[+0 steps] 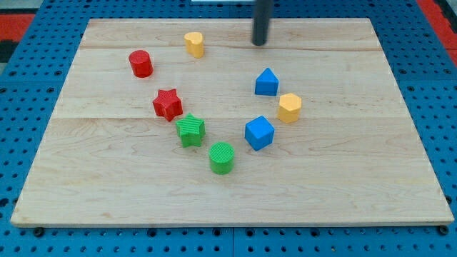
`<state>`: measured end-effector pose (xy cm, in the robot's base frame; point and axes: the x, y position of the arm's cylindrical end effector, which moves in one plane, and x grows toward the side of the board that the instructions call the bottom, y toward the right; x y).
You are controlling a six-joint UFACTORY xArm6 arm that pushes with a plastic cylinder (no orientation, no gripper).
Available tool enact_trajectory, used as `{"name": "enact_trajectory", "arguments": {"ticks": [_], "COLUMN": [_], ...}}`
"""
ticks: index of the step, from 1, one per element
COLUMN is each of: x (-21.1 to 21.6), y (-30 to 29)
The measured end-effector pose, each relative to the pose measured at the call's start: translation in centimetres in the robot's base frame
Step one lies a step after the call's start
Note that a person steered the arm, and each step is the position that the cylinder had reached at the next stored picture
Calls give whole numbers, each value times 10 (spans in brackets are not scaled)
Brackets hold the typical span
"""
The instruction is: Move the red circle vertically below the yellow heart
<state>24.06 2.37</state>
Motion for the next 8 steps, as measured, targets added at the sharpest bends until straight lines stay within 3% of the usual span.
{"name": "enact_trajectory", "arguments": {"ticks": [1, 2, 3, 4, 7, 8], "x": [-42, -40, 10, 54, 84, 87], "y": [-61, -159, -190, -181, -213, -186]}}
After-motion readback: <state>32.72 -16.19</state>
